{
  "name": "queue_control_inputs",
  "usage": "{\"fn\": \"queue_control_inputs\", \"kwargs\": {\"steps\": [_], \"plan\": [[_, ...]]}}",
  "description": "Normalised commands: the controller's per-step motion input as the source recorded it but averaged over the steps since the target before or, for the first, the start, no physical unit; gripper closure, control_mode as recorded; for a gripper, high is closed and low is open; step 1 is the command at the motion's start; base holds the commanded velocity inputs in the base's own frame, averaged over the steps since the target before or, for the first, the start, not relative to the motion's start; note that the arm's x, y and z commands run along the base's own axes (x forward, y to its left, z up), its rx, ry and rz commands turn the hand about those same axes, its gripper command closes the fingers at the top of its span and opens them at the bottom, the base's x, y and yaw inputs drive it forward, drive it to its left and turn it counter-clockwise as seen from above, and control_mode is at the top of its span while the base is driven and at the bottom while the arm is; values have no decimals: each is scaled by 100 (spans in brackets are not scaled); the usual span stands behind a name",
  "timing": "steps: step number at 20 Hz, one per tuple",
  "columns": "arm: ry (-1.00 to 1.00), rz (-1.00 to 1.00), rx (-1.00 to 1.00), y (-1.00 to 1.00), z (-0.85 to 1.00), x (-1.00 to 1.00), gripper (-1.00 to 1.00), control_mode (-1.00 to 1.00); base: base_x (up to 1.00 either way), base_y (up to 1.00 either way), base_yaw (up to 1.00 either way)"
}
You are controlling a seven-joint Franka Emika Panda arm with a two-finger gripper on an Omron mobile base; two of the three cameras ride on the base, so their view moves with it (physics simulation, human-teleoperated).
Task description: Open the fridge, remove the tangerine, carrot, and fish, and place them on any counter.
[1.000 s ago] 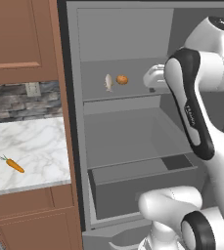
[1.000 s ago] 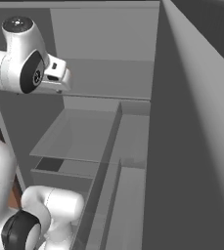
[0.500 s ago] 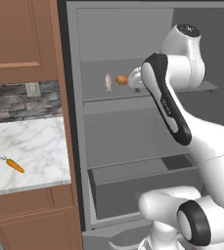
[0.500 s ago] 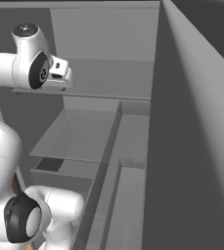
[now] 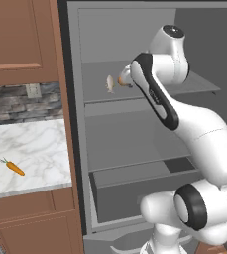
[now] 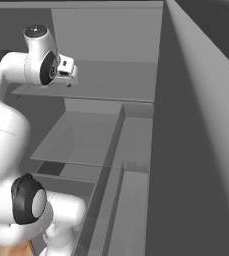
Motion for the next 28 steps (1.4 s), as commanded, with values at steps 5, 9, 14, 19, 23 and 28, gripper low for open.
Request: {"fn": "queue_control_inputs", "kwargs": {"steps": [5, 9, 14, 19, 23, 28], "plan": [[0, 0, 0, 22, -5, 52, -100, -100, 0, 0, 0], [4, 0, 0, 7, -15, 42, -100, -100, 0, 0, 0], [0, 0, 0, 0, -20, 30, -100, -100, 0, 0, 0], [0, 0, 0, 0, -17, 40, -100, -100, 0, 0, 0], [0, 0, 0, 0, -10, 31, -100, -100, 0, 0, 0], [0, 0, 0, 0, -6, 29, -100, -100, 0, 0, 0]]}}
